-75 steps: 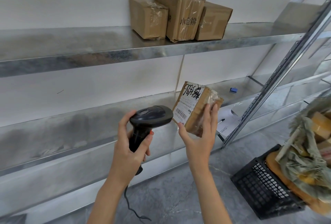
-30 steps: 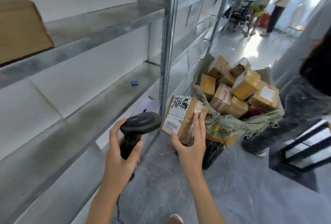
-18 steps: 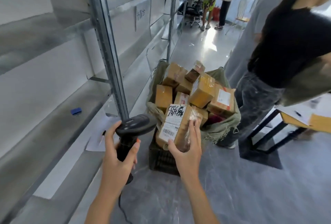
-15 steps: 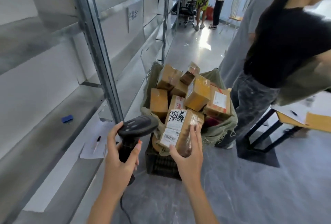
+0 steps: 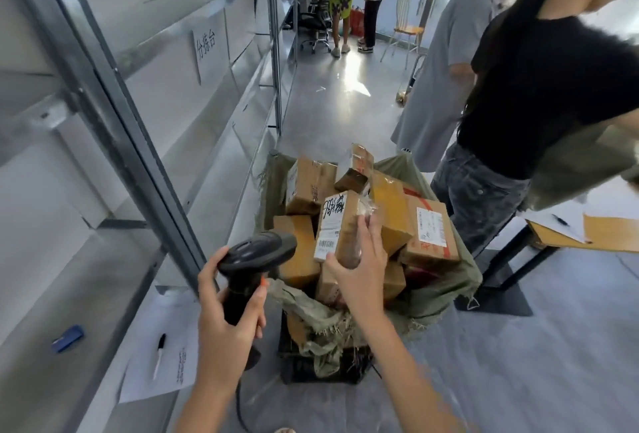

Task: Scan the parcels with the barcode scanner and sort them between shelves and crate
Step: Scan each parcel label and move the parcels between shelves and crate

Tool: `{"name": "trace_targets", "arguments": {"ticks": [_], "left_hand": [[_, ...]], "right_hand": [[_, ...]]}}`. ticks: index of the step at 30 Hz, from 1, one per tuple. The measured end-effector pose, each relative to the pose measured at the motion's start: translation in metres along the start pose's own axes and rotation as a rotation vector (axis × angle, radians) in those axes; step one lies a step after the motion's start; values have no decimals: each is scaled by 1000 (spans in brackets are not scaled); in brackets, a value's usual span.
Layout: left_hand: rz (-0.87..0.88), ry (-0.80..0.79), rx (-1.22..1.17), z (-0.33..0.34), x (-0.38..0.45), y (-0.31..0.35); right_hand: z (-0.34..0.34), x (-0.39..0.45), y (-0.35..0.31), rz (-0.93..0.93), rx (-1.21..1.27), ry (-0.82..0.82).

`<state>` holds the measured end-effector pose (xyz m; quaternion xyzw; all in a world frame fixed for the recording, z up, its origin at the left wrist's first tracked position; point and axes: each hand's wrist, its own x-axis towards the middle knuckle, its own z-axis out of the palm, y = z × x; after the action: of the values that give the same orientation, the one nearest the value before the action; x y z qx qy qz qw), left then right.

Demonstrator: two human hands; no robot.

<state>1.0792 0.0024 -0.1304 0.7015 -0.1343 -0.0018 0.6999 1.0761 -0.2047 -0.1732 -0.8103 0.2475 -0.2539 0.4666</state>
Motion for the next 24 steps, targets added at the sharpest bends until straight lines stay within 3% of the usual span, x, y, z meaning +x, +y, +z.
{"name": "trace_targets", "arguments": {"ticks": [4,9,11,24], "left_hand": [[9,-46,-20,-6,47,-5],[-24,-99,-54,-6,80,-17],[-33,-103,-75,-5,88,-20],[-47,-140,-119,1,80,-16]], "right_hand": [[27,84,4,-10,-210,65],[46,137,30,175,-780,-194],[45,139,31,183,-879,-207],[35,109,8,57,-845,-139]]}}
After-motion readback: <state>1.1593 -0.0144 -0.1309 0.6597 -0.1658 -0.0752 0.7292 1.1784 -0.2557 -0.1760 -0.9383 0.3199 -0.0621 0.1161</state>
